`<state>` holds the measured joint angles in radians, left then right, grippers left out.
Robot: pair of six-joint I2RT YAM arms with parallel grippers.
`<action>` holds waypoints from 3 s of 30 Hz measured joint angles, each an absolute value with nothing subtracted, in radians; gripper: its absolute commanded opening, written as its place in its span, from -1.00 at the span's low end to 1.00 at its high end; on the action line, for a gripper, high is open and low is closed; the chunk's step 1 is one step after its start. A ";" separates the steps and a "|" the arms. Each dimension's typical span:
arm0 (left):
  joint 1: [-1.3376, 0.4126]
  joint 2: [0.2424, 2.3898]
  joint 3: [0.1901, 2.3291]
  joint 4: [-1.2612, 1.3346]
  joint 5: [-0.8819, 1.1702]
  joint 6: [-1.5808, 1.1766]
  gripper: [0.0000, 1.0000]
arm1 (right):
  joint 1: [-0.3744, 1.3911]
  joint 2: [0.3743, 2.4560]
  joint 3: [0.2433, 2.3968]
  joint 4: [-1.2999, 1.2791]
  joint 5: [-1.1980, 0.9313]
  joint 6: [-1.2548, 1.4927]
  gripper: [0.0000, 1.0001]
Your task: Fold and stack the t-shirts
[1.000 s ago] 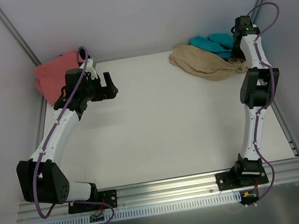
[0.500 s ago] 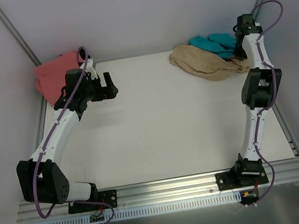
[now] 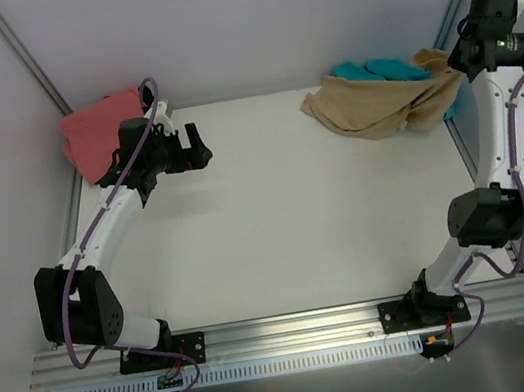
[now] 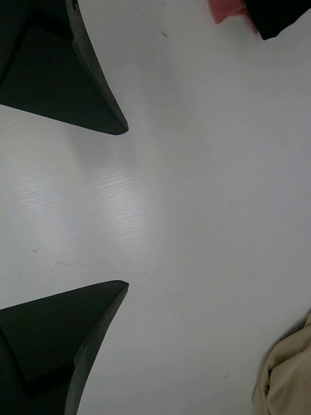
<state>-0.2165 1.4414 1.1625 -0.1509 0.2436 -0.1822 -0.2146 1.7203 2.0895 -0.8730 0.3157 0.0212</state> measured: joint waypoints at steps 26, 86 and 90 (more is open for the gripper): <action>-0.231 1.362 1.072 -0.085 0.332 -0.223 0.97 | -0.213 0.978 1.570 -1.270 0.189 0.093 -0.99; -0.307 1.574 1.303 -0.217 0.492 -0.365 0.98 | -0.212 2.096 1.841 -0.663 0.049 0.248 0.46; -0.307 1.615 1.354 -0.242 0.483 -0.349 0.97 | -0.212 2.159 1.923 -0.686 0.051 0.245 0.21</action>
<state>-0.3069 1.6146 1.3537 -0.2417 0.4828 -0.3492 -0.2115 2.1586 1.9232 -0.6861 0.0513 0.2451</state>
